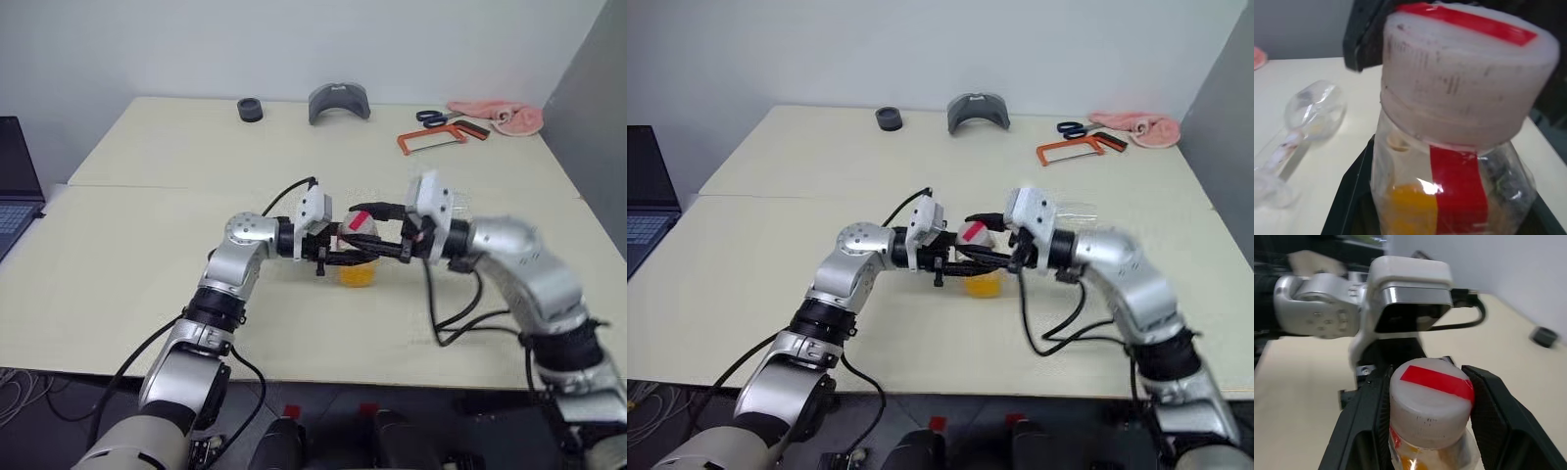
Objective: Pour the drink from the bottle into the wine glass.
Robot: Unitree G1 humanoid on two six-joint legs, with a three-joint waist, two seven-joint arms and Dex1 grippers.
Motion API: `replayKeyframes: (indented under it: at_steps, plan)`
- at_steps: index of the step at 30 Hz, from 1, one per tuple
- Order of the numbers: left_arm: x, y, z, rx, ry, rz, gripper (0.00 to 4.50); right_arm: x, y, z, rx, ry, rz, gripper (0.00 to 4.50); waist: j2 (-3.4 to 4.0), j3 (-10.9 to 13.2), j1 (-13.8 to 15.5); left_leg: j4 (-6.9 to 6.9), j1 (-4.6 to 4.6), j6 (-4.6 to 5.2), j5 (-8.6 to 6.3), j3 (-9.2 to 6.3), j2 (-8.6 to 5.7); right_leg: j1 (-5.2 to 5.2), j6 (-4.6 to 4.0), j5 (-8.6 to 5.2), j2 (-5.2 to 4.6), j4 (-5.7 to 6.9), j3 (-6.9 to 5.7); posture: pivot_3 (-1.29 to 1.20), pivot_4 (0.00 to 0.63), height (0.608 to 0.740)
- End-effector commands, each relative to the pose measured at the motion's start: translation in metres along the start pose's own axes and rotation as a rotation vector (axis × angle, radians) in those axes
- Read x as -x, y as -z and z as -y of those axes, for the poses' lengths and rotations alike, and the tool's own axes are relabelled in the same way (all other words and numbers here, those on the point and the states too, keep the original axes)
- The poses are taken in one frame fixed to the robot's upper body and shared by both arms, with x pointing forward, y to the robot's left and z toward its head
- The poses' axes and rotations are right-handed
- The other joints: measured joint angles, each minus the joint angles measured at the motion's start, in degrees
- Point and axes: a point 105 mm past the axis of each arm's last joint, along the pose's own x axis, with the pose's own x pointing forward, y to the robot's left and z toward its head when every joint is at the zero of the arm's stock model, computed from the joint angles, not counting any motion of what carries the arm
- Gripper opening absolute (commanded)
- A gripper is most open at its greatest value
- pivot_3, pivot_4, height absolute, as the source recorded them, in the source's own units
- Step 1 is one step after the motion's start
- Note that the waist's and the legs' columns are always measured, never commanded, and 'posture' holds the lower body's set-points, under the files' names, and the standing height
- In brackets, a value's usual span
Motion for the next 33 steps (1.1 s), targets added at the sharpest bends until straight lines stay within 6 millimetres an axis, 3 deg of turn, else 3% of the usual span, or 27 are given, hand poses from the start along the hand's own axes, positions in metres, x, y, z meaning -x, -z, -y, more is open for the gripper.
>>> replayKeyframes:
  at_steps: [1, 5, 11, 18, 23, 33]
  plan:
    - [0.001, -0.017, -0.001, -0.044, 0.028, 0.031, 1.75, 0.005, -0.009, -0.004, -0.078, -0.108, 0.033, 1.88, 0.00, 0.00, 0.01, -0.01, -0.01, 0.00, 0.00, 0.02, 0.01, -0.01, 0.00, 0.00, -0.01, 0.00, 0.03, 0.00, 0.150, 0.740]
    - [0.002, -0.015, -0.001, -0.039, -0.001, 0.041, 1.74, 0.009, -0.015, -0.001, -0.110, -0.022, 0.089, 1.88, 0.00, 0.00, 0.09, 0.00, -0.11, 0.00, 0.00, -0.10, 0.09, -0.11, 0.00, 0.00, -0.15, 0.00, 0.11, 0.00, 0.150, 0.740]
    - [0.002, -0.012, 0.000, -0.037, -0.022, 0.044, 1.73, 0.017, -0.020, -0.002, -0.052, 0.180, 0.141, 3.91, 0.00, 0.00, 0.36, 0.09, -0.16, 0.00, 0.00, -0.34, 0.09, -0.11, 0.00, 0.00, -0.23, 0.03, 0.09, 0.00, 0.150, 0.740]
    - [0.002, -0.011, 0.001, -0.028, -0.027, 0.052, 1.73, 0.006, -0.023, -0.019, 0.029, 0.332, 0.153, 3.95, 0.00, 0.00, 0.31, 0.14, -0.20, -0.01, 0.00, -0.37, 0.06, -0.11, 0.01, 0.00, -0.20, 0.05, 0.07, 0.00, 0.150, 0.740]
    - [0.002, -0.013, 0.001, -0.028, -0.018, 0.052, 1.73, -0.002, -0.018, -0.019, 0.058, 0.379, 0.134, 3.95, 0.00, 0.00, 0.35, 0.21, -0.20, -0.02, 0.01, -0.37, 0.03, -0.10, 0.01, 0.00, -0.15, 0.07, 0.06, 0.00, 0.150, 0.740]
    - [0.001, -0.015, 0.000, -0.042, -0.020, 0.051, 1.73, 0.015, -0.005, -0.003, 0.074, 0.484, 0.067, 3.95, 0.00, 0.00, 0.38, 0.25, -0.21, -0.01, 0.01, -0.38, 0.02, -0.09, 0.01, 0.00, -0.13, 0.07, 0.05, 0.00, 0.150, 0.740]
